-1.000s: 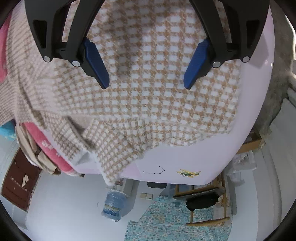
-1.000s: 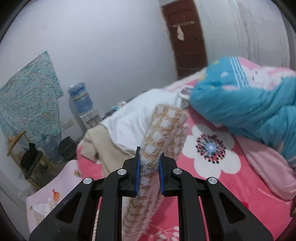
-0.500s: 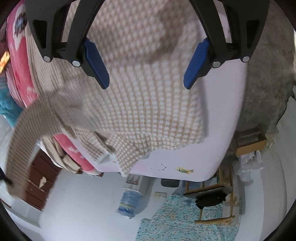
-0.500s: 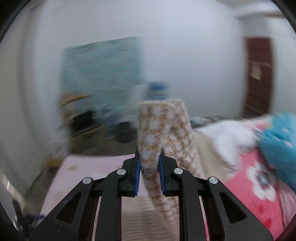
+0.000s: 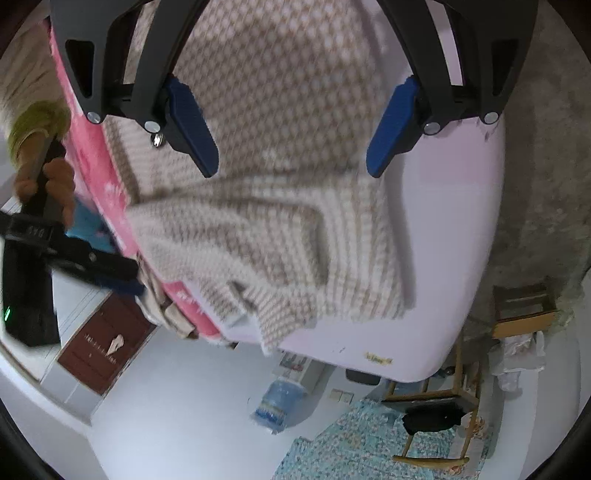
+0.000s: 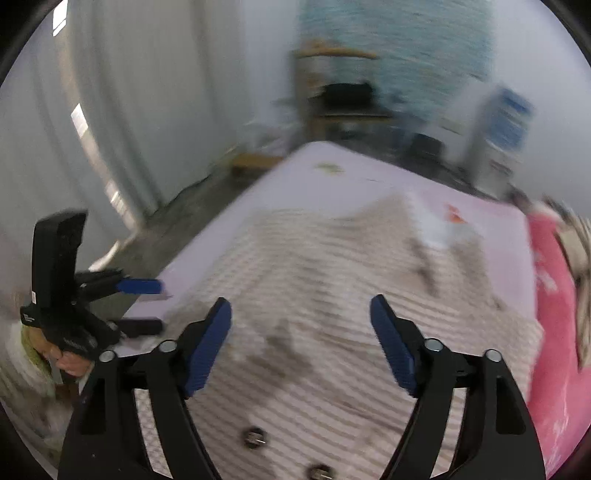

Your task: Fold large clothes

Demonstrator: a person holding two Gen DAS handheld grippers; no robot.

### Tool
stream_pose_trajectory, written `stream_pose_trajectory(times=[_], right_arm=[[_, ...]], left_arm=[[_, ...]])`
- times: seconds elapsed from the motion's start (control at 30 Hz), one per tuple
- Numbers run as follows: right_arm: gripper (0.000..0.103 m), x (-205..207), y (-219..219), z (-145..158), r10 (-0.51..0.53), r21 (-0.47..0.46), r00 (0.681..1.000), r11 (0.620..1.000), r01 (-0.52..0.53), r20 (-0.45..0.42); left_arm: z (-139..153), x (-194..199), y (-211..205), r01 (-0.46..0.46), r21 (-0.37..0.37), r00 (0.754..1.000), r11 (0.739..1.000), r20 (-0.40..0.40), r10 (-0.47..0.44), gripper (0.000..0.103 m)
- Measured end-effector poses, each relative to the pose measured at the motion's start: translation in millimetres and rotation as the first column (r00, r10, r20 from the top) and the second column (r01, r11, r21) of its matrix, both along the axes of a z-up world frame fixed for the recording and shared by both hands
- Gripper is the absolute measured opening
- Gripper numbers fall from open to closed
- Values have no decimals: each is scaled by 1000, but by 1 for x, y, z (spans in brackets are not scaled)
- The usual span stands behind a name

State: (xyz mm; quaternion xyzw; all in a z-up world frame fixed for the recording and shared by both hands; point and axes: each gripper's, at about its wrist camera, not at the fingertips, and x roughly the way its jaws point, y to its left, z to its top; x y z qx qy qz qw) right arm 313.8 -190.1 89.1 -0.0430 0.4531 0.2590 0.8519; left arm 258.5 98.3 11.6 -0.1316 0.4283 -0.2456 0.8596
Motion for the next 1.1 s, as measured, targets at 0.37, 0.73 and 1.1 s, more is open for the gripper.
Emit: stream_pose_trajectory(times=[0.37,0.73,1.1], right_arm=[[74,39,-217,-66,-564,24,811,819,574,-157],[67,36,-235,-98,-555,19,813,824,566,-174],[15,70,-208,-123,-496,0,843,862,507,-207]], left_arm=[[-46,146,-65,-45,197,985,979,-154,76,34],[25,119,-57,-148,280,983,949,147,110,4],[-14,112,-27,-172,248,983,953,108,149,4]])
